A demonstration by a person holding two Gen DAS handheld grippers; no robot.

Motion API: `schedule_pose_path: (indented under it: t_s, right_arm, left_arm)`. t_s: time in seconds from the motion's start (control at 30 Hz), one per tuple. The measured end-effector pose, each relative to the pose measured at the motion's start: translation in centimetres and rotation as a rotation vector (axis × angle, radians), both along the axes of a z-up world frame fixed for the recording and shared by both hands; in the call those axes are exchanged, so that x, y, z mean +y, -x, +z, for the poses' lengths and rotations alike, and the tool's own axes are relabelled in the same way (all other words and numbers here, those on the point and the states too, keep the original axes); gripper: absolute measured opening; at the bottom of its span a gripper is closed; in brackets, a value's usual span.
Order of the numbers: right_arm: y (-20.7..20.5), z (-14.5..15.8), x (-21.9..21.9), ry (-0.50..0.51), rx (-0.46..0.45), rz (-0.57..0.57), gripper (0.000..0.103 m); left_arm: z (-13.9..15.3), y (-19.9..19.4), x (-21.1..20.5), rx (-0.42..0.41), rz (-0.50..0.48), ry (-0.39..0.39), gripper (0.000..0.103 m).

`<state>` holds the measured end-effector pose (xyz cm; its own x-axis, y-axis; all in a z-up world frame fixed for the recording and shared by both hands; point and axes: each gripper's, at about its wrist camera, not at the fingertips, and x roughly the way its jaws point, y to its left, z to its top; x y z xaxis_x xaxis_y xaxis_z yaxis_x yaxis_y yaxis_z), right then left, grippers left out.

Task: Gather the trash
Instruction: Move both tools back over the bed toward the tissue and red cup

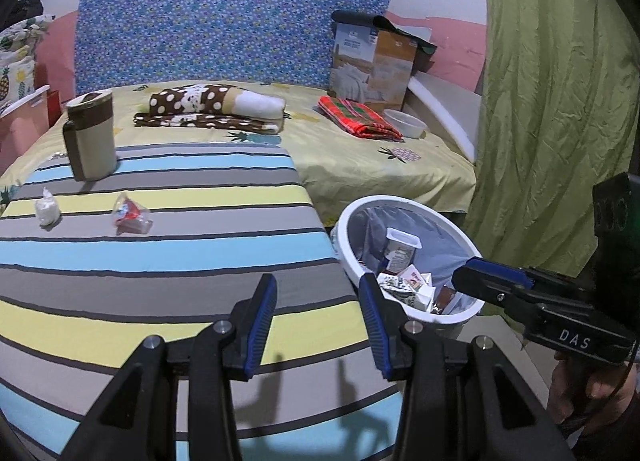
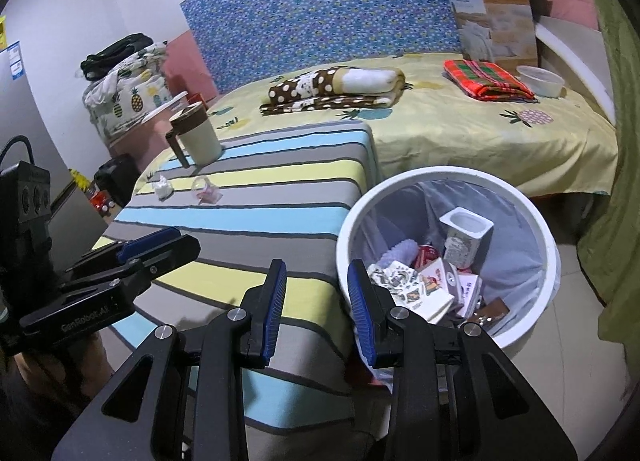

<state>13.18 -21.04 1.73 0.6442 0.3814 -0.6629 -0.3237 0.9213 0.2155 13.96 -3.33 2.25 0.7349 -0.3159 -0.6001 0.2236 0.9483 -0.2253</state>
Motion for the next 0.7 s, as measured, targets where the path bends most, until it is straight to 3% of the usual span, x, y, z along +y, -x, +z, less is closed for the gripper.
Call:
schedule_pose_path:
  t_s: [0.53,0.7]
  right_arm:
    - [-1.0,0.6,4.7,0.012,-0.020,0.161,0.035]
    - [-1.6,0.3,6.0,0.019,-0.017,0.199,0.047]
  left_arm:
    - [-0.6,1.1,5.7,0.011,0.142,-0.012,0.044]
    - [-0.7,1.2,8.0,0.015,0.195,-0.016,0.044]
